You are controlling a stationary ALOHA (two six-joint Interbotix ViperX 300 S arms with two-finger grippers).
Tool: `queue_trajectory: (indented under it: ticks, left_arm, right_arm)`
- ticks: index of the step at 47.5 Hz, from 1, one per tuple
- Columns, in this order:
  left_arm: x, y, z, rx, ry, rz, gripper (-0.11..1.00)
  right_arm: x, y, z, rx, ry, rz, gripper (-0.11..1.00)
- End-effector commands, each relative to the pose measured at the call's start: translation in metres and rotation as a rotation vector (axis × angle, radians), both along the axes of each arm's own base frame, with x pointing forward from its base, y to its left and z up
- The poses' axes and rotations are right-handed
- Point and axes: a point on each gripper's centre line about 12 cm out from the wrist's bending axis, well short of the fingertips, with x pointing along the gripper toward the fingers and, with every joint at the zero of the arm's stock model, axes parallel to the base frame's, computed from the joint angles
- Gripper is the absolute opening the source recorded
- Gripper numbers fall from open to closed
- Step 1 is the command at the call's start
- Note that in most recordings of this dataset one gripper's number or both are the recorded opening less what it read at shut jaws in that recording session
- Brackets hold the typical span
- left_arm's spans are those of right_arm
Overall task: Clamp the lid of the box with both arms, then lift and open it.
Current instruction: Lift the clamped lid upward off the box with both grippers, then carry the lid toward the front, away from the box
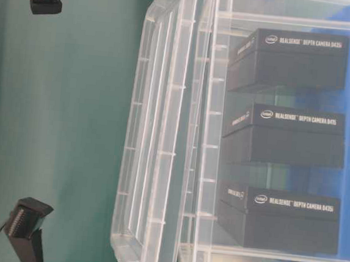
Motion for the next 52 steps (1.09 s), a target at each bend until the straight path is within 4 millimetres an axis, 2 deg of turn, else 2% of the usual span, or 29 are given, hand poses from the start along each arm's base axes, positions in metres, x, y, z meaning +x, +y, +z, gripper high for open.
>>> queue_trajectory:
  ticks: [1,16,28,52]
  left_arm:
    - [0.021,-0.011,0.035,0.026,-0.132,-0.027,0.01]
    - [0.020,-0.018,0.033,-0.005,-0.105,-0.001,0.01]
    - [0.020,-0.029,0.033,-0.031,-0.106,0.022,0.01]
    - [0.025,-0.075,0.031,-0.093,-0.109,0.014,0.01]
  right_arm:
    - [0.022,0.017,0.039,-0.020,-0.140,0.058,0.00]
    - [0.021,0.022,0.042,0.001,-0.134,0.059,0.00]
    - [0.018,0.037,0.048,0.039,-0.147,0.054,0.00]
    - [0.020,0.080,0.050,0.112,-0.170,0.106,0.00]
